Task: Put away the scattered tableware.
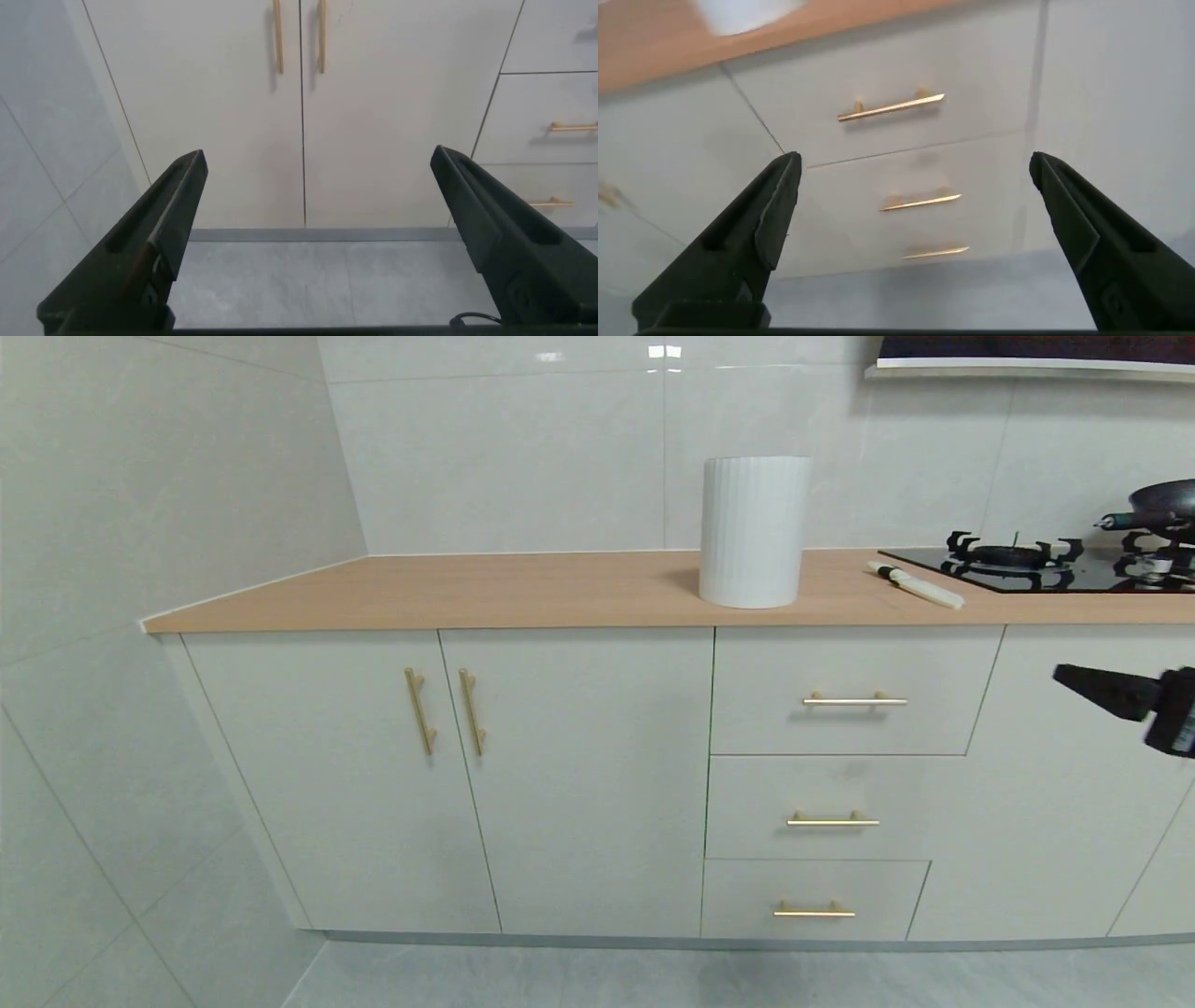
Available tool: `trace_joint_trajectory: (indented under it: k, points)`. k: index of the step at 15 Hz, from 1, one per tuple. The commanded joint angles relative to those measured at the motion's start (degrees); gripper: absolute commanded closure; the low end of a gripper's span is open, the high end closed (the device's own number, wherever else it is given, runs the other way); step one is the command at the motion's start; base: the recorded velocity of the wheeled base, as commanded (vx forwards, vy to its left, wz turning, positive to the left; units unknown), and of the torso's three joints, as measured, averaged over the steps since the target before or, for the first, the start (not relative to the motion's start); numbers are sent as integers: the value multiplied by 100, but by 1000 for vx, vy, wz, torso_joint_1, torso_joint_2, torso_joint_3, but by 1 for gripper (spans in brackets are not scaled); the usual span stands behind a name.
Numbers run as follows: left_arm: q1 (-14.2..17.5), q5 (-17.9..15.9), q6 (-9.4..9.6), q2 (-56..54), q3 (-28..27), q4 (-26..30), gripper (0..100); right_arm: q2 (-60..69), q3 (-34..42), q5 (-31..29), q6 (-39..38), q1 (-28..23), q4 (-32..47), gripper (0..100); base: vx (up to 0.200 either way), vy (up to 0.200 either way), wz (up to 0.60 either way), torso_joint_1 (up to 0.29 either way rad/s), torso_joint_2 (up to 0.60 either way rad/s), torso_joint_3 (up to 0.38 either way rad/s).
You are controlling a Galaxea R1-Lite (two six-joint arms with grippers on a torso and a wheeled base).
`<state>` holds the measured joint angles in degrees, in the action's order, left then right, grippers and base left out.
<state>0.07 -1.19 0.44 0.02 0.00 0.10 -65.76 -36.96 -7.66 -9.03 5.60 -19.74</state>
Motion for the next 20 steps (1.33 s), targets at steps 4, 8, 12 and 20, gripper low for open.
trace_joint_trajectory:
  k: [4,8,12,20]
  points:
    - [1,-4,0,-2,0,-1,0,3737,725,-746,1325,56,1789,0,0,0,0,0,0,0]
    - [1,5,0,-2,0,-1,0,5538,725,-825,1677,-384,3274,0,0,0,0,0,0,0]
    - [1,5,0,-2,0,-1,0,6549,963,-764,1747,-612,3723,0,0,0,0,0,0,0]
    - [1,-4,0,-2,0,-1,0,6567,3696,476,1668,-586,1332,0,0,0,0,0,0,0]
